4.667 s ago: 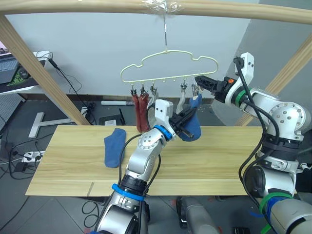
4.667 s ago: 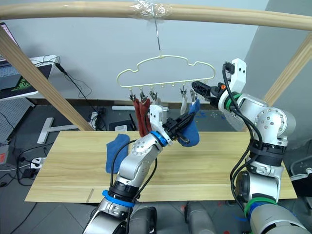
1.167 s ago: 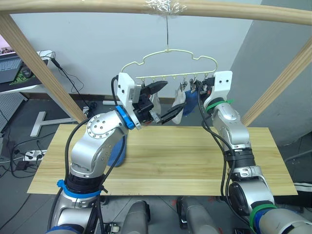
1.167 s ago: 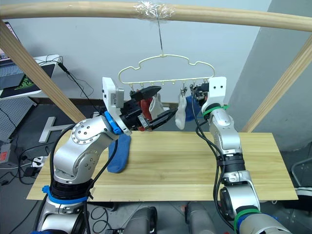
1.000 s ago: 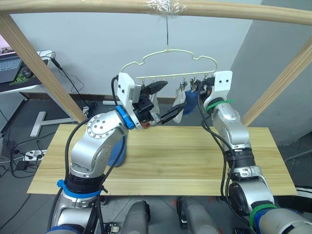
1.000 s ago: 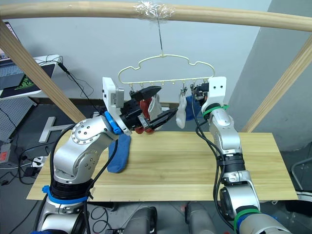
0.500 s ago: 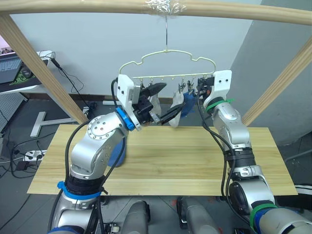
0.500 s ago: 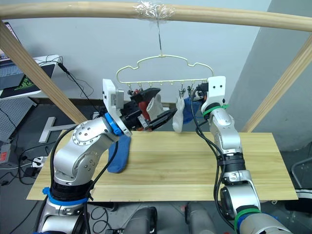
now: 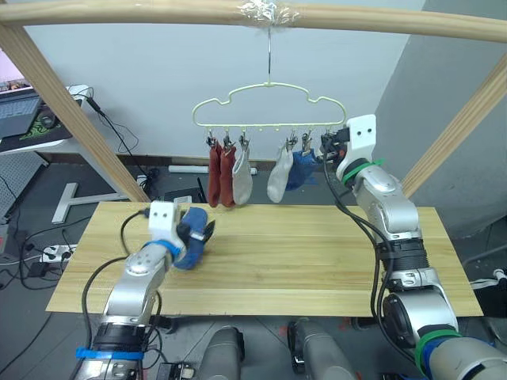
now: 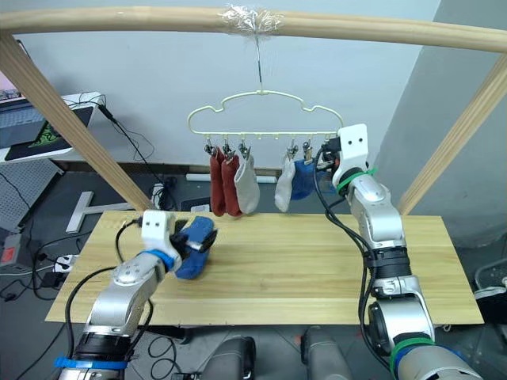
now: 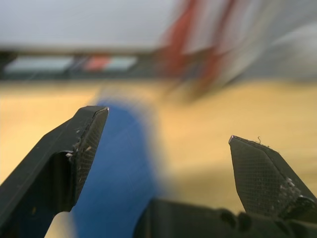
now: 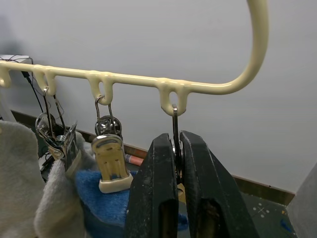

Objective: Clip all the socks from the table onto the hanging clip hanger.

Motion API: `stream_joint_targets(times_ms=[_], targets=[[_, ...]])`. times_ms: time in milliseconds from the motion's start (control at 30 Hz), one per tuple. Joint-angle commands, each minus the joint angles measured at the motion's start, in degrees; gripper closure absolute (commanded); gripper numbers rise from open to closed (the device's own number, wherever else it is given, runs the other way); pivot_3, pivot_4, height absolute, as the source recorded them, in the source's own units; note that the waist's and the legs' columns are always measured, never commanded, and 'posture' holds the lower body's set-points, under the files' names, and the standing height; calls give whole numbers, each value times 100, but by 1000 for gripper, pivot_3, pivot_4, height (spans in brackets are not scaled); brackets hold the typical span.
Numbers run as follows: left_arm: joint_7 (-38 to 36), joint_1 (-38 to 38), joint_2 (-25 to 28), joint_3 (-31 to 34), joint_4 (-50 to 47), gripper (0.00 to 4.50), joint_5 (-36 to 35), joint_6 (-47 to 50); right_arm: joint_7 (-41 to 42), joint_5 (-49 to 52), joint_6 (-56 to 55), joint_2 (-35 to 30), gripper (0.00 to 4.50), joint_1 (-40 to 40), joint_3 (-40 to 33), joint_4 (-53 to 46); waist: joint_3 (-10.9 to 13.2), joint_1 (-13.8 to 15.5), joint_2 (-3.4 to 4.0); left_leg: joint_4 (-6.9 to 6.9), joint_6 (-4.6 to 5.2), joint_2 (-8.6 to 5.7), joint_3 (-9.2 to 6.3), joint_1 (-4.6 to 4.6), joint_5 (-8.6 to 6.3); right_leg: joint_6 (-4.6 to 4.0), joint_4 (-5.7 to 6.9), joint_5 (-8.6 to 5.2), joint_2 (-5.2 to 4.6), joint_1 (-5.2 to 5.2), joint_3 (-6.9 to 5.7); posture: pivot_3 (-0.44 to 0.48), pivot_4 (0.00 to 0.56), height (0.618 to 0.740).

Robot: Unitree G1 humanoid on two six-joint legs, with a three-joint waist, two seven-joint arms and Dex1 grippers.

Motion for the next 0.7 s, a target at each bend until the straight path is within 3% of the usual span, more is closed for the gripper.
stream_joint_targets(times_ms=[33, 400, 700], targets=[[16, -323, -10, 233, 738, 0, 55, -575, -34, 61, 57, 18, 4482, -35, -55, -248, 0, 24, 0, 0, 0, 0, 1, -2, 0, 0, 0, 0, -2, -1, 1, 11, 229, 740], [-371, -1230, -231, 247, 2336, 0, 79, -1383, -27, 40, 259, 22, 4482, -2, -32, -420, 0, 9, -1, -2, 0, -7, 2, -8, 0, 1, -4, 1, -16, 0, -5, -11, 236, 740], [-524, -1597, -278, 31, 3544, 0, 375, -1450, 14, 22, 427, -24, 4482, 43, -12, -605, 1, -19, -1, -3, 0, -6, 5, -7, 0, 2, -4, 0, -10, -1, -4, -26, 239, 740]])
